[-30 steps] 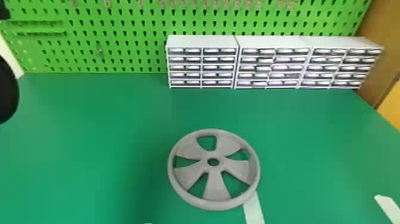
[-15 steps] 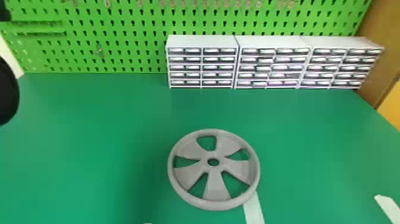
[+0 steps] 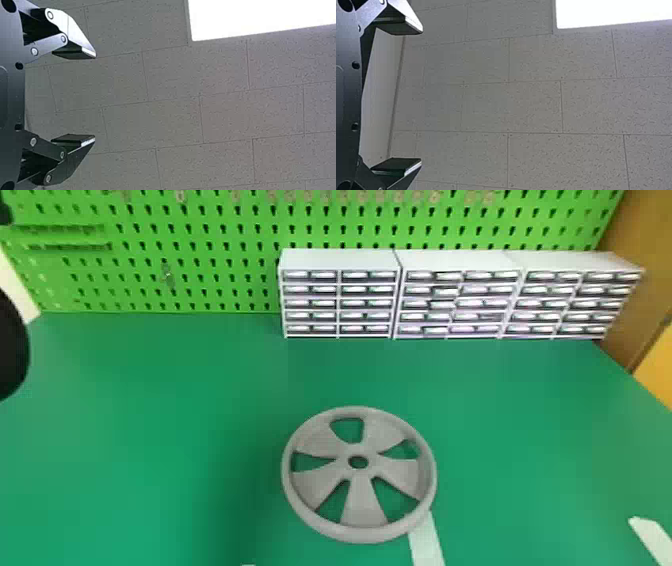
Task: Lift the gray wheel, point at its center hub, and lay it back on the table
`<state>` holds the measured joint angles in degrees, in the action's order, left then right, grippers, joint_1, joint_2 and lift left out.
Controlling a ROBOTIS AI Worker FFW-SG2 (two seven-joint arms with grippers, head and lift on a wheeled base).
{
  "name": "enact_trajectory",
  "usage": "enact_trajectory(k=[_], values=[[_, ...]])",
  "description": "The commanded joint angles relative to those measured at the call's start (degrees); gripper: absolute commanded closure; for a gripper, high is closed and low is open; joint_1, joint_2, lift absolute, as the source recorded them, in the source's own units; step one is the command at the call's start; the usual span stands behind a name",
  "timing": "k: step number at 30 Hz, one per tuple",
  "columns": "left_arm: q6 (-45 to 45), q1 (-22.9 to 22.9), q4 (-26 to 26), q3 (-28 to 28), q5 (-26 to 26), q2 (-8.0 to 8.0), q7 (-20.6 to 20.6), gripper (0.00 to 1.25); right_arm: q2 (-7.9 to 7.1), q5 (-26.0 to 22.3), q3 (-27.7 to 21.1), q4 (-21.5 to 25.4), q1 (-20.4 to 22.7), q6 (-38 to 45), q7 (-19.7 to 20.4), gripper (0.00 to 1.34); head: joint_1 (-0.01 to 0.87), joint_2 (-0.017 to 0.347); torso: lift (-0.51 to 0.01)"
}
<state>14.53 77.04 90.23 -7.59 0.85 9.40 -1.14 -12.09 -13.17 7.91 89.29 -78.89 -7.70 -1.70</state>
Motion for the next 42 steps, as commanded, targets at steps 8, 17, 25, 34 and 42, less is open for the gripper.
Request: enact_trajectory(k=[8, 17, 25, 34, 42], values=[[-0.2, -0.2, 0.0, -0.1, 0.2, 0.09, -0.3, 0.50, -0.12, 0.3, 0.5, 0.1, 0.4, 0.2, 0.6, 0.13, 0.692, 0.048, -0.096], [-0.2, -0.6, 0.0, -0.1, 0.0, 0.27, -0.4, 0.50, -0.12, 0.5, 0.5, -0.1, 0.9, 0.3, 0.9, 0.13, 0.692, 0.048, -0.096], [-0.1, -0.8, 0.0, -0.3, 0.2, 0.35, -0.4, 0.50, -0.12, 0.7, 0.5, -0.1, 1.1, 0.3, 0.9, 0.13, 0.692, 0.048, -0.096], [-0.1, -0.8, 0.2, -0.4, 0.2, 0.53, -0.5, 0.50, -0.21, 0.6, 0.5, -0.1, 1.5, 0.3, 1.3, 0.13, 0.692, 0.048, -0.096], [-0.2, -1.0, 0.2, -0.5, 0.3, 0.71, -0.9, 0.50, -0.39, 0.1, 0.3, -0.1, 1.5, 0.3, 1.4, 0.13, 0.692, 0.048, -0.096]])
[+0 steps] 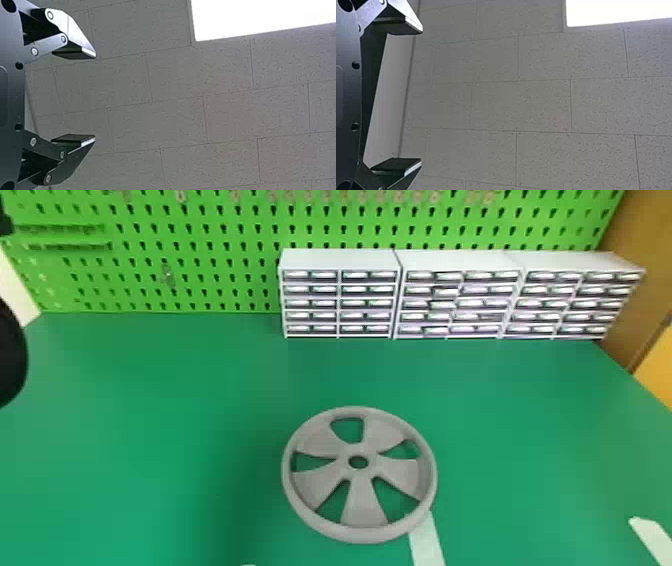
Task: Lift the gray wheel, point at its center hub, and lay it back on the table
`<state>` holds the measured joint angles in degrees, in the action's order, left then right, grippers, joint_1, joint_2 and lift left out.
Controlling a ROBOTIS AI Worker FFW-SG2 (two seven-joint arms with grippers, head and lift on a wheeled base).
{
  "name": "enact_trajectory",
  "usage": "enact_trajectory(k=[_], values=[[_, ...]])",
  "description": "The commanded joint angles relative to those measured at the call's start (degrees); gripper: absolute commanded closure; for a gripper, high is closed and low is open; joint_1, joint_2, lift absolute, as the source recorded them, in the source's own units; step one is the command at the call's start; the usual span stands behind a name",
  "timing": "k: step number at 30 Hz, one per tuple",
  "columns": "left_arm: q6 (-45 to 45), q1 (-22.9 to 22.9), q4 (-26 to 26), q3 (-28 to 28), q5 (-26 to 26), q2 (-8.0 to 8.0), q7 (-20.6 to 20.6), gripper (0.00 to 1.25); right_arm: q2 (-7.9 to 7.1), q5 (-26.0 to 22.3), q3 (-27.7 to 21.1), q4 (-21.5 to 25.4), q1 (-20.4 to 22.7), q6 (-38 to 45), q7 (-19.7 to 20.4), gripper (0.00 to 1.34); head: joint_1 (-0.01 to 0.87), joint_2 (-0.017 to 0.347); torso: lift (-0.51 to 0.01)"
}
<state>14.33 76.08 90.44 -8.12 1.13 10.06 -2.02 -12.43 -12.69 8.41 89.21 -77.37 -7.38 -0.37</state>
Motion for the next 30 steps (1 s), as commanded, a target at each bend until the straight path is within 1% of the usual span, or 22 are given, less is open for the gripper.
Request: enact_trajectory(k=[1, 6, 9, 14, 22, 26, 30], values=[[0.0, -0.1, 0.0, -0.1, 0.0, 0.05, 0.0, 0.50, -0.14, -0.4, -0.1, 0.0, -0.1, 0.0, 0.0, 0.13, 0.692, 0.048, -0.096], [0.0, -0.7, 0.0, -0.1, 0.1, 0.05, 0.0, 0.50, -0.58, -0.4, 0.3, 0.1, -0.5, 0.2, 0.0, 0.13, 0.692, 0.048, -0.096], [0.0, -0.9, 0.0, -0.1, 0.5, 0.22, 0.0, 0.50, -0.31, -0.4, 0.4, 0.1, 0.0, 0.4, 0.1, 0.13, 0.692, 0.048, -0.096], [0.0, -1.3, 0.0, 0.2, 0.3, 0.22, 0.0, 0.50, -0.66, -0.1, 1.4, 0.0, 0.4, 0.6, 0.6, 0.13, 0.692, 0.048, -0.096], [-0.2, -2.0, 0.0, 0.0, 0.7, 0.22, -0.2, 0.50, -0.93, -0.3, 0.8, 0.0, 0.8, 0.8, 0.6, 0.13, 0.692, 0.048, -0.096], [-0.2, -3.4, 0.0, 0.5, 0.8, 0.31, -0.2, 0.50, -1.28, -0.3, 0.6, -0.1, 2.1, 1.3, 0.6, 0.13, 0.692, 0.048, -0.096], [-0.4, -5.4, -0.5, 0.6, 1.1, 0.49, -0.5, 0.50, -1.81, -0.4, 0.7, -0.3, 3.9, 2.6, 1.5, 0.13, 0.692, 0.048, -0.096]])
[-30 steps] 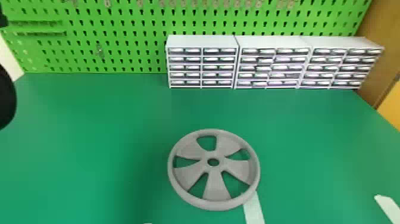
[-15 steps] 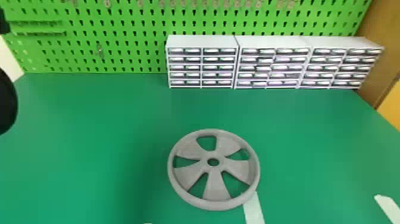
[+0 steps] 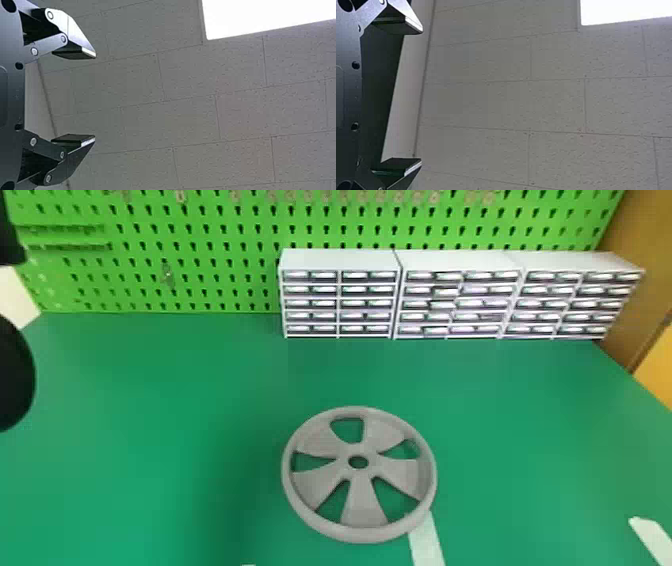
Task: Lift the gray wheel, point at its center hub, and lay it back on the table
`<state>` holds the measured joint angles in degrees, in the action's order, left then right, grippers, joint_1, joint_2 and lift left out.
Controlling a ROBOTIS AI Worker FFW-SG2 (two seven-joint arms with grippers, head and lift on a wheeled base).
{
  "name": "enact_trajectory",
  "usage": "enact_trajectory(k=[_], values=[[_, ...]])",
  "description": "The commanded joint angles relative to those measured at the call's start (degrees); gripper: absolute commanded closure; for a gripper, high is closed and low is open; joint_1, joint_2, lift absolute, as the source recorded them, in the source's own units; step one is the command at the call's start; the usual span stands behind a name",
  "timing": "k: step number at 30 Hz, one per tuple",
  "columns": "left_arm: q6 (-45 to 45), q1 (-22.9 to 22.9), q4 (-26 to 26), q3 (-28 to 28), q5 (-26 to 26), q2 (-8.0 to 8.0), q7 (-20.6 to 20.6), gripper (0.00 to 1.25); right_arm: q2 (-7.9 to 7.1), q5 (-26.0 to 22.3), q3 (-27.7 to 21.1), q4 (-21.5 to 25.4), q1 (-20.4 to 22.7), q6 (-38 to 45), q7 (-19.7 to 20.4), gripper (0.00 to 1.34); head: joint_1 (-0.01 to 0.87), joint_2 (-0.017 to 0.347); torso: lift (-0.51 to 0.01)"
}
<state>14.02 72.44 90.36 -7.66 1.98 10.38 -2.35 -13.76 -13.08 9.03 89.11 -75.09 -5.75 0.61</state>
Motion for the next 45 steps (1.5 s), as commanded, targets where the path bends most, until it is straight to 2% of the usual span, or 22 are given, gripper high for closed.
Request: enact_trajectory(k=[1, 9, 14, 19, 27, 35, 45], values=[[-0.1, -2.3, -0.6, 0.1, 0.2, 0.34, -0.2, 0.50, -0.56, 0.1, 0.2, -0.2, 2.3, 1.0, 0.6, 0.13, 0.692, 0.048, -0.096], [-0.3, -6.3, -1.2, -0.1, -0.3, 0.87, -0.2, 0.50, -2.15, -1.2, -0.6, 0.0, 7.1, 2.1, 1.0, 0.13, 0.692, 0.048, -0.096], [-0.2, -9.8, -2.4, -0.1, -1.2, 1.05, -0.2, 0.50, -3.73, -1.8, -1.4, 1.9, 10.1, 3.8, 1.1, 0.13, 0.692, 0.048, -0.096], [-0.2, -12.9, -3.0, 0.8, -2.5, 1.05, -0.3, 0.50, -4.52, -1.2, -1.7, 3.3, 13.1, 6.8, 1.3, 0.13, 0.692, 0.048, -0.096], [-0.3, -18.2, -4.4, 1.6, -5.6, 0.96, -0.4, 0.50, -4.96, -1.2, -3.0, 3.3, 20.6, 9.4, 2.4, 0.13, 0.692, 0.048, -0.096], [-1.9, -24.2, -7.5, -0.3, -8.0, 0.52, -0.5, 0.50, -5.22, -4.6, -3.8, 2.6, 27.5, 11.9, 2.5, 0.13, 0.692, 0.048, -0.096], [-4.1, -31.3, -7.4, -0.2, -10.3, 0.17, -0.5, 0.50, -3.82, -4.8, -5.2, 2.6, 33.2, 16.0, 2.5, 0.13, 0.692, 0.048, -0.096]])
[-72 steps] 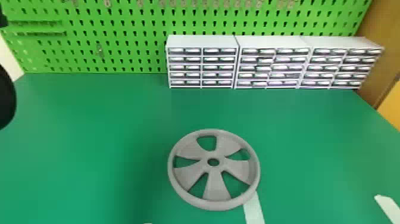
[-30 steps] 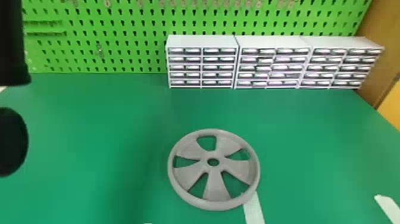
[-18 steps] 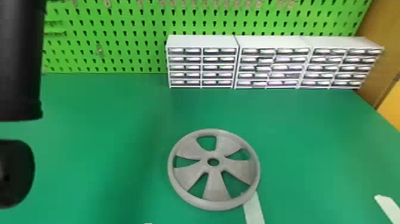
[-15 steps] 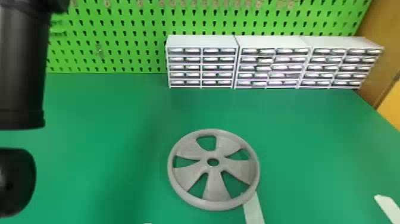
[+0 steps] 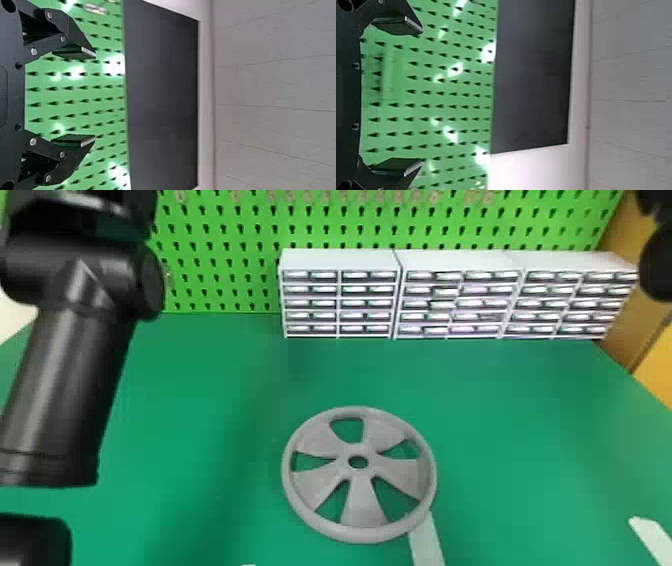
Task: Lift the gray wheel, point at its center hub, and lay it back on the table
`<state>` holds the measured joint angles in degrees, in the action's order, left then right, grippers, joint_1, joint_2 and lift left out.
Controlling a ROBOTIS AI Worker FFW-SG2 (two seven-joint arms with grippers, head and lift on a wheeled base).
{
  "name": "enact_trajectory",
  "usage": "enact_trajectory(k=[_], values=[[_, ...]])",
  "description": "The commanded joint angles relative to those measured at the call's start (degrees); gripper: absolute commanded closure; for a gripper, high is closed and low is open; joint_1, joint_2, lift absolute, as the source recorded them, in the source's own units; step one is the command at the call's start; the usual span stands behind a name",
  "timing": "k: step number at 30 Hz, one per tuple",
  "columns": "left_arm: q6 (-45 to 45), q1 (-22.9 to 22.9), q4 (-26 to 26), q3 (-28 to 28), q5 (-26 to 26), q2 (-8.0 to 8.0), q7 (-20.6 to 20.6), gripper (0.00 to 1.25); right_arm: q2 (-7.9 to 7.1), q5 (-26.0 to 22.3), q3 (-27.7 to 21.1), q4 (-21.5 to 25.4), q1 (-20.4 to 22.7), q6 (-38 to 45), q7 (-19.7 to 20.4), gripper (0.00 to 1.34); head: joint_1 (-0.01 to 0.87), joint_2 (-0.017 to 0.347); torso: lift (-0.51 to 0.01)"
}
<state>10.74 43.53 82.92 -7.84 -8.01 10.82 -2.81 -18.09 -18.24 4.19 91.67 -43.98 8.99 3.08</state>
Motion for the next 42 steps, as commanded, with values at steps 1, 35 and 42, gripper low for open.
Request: enact_trajectory(k=[1, 35, 42], values=[[-1.1, -3.0, 0.0, 0.1, -0.3, -0.28, 0.0, 0.50, 0.60, 0.7, -0.4, 0.0, 2.6, 1.7, 0.0, 0.13, 0.692, 0.048, -0.096], [-3.9, -22.6, 2.8, 1.9, 9.1, -7.13, 0.2, 0.50, 8.25, 1.1, 0.5, -0.1, 21.7, 6.0, -0.1, 0.13, 0.692, 0.048, -0.096], [-5.6, -26.4, 3.5, 2.5, 10.3, -7.48, 0.2, 0.50, 8.16, 2.1, 0.6, -0.1, 24.1, 6.9, -0.2, 0.13, 0.692, 0.048, -0.096]])
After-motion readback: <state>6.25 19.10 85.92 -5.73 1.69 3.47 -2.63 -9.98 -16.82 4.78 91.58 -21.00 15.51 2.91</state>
